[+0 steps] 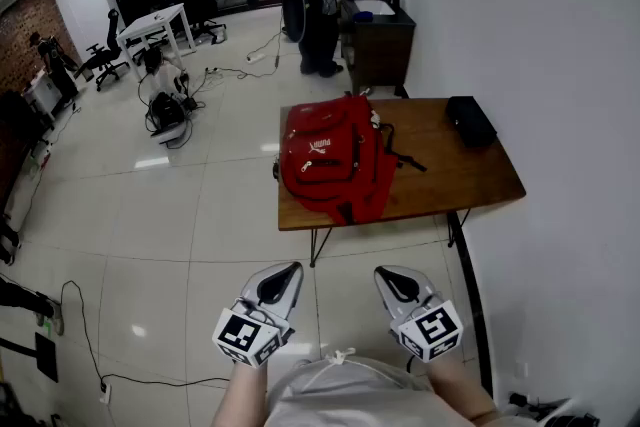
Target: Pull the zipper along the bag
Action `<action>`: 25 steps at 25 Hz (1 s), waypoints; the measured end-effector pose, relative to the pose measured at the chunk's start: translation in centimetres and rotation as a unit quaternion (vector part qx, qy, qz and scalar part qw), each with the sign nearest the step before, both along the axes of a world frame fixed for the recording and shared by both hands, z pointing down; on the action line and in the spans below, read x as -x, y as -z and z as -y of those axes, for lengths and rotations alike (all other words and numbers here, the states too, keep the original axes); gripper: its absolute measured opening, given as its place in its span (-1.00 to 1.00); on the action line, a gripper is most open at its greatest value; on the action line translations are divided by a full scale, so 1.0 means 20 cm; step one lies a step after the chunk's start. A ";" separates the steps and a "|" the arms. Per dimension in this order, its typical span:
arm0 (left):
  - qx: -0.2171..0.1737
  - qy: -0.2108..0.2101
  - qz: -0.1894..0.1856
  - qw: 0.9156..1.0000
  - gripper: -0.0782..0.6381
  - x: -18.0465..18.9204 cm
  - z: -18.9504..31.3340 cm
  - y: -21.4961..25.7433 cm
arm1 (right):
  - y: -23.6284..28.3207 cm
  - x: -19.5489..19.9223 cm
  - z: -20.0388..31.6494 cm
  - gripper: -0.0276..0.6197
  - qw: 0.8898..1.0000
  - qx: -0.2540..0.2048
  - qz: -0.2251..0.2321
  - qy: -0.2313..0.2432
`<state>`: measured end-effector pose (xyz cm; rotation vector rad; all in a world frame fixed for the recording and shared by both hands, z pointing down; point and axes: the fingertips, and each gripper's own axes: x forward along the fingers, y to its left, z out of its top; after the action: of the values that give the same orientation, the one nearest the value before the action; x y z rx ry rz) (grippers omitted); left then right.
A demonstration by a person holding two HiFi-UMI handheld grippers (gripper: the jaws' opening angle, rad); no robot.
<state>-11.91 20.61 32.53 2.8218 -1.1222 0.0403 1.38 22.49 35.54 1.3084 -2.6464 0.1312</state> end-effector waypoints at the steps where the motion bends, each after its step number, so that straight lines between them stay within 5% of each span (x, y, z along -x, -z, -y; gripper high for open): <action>1: 0.001 0.001 0.000 1.000 -0.77 -0.02 0.00 -0.01 | -0.01 -0.03 0.00 -0.91 1.000 0.002 0.001 -0.001; 13: 0.031 0.006 0.005 0.999 -0.77 -0.24 0.19 -0.19 | -0.15 -0.25 0.21 -0.91 1.000 0.025 0.010 0.004; 25: 0.055 -0.016 -0.032 0.998 -0.77 -0.43 1.07 -0.25 | -0.19 -0.32 1.01 -0.91 0.998 0.037 -0.030 0.031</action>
<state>-3.30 -0.84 37.59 2.7239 -1.0282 0.0139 7.82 2.22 39.34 1.1880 -2.6013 0.1777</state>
